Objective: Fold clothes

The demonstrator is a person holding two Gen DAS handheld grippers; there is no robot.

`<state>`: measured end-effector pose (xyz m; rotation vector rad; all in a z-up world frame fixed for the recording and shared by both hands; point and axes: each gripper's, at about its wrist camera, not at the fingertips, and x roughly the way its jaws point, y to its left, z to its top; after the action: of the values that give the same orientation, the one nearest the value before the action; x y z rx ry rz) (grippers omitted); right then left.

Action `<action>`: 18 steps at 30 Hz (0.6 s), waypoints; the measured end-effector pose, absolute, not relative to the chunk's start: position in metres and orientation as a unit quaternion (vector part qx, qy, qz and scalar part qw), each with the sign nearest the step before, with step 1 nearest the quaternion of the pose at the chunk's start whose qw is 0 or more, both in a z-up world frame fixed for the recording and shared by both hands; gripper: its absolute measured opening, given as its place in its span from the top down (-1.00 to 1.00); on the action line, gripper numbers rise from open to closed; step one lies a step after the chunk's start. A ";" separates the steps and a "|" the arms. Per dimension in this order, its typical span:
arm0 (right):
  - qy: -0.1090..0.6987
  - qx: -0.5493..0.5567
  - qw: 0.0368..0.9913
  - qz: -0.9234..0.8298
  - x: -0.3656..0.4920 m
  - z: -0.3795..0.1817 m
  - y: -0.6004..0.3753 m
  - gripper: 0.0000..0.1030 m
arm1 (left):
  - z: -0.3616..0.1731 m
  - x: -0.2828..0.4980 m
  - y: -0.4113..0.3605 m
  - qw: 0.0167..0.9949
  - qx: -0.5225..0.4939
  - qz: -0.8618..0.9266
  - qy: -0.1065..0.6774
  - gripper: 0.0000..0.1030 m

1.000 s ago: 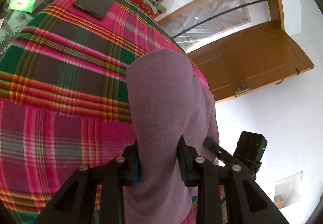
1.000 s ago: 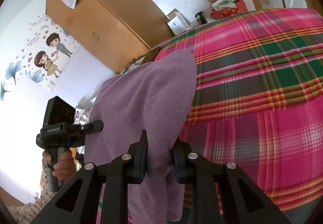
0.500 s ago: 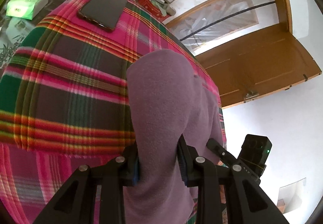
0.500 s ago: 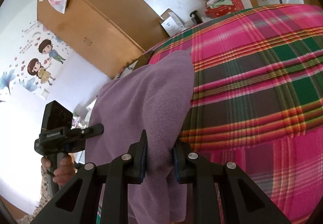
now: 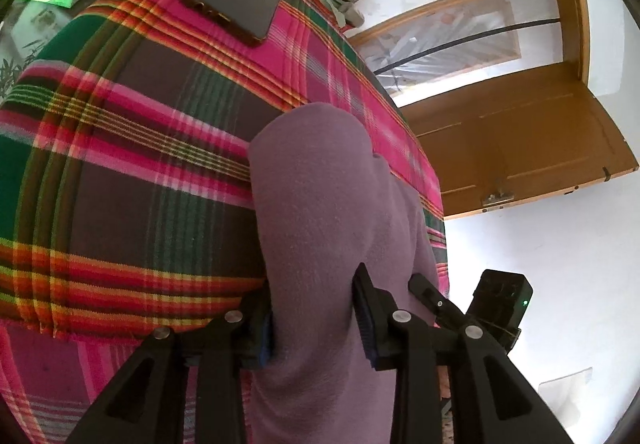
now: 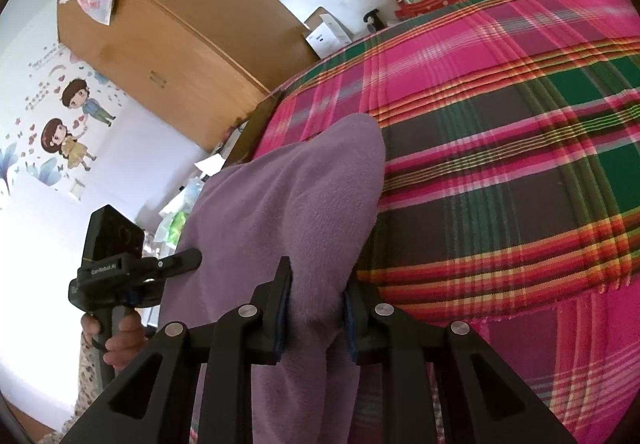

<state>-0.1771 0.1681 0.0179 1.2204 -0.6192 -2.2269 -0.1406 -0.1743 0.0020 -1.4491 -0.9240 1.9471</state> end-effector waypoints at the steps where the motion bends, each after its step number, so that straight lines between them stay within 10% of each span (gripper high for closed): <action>1: -0.221 0.449 0.258 -0.826 -0.176 0.019 0.166 0.50 | 0.002 -0.139 -0.176 0.269 -0.537 0.722 -0.343 0.27; 18: -0.193 0.447 0.248 -0.837 -0.176 0.019 0.164 0.37 | -0.006 -0.139 -0.199 0.254 -0.526 0.723 -0.369 0.15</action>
<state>-0.1765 0.1640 0.0193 1.2173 -0.5271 -2.2822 -0.1388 -0.1989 -0.0064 -1.4284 -1.0035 1.9639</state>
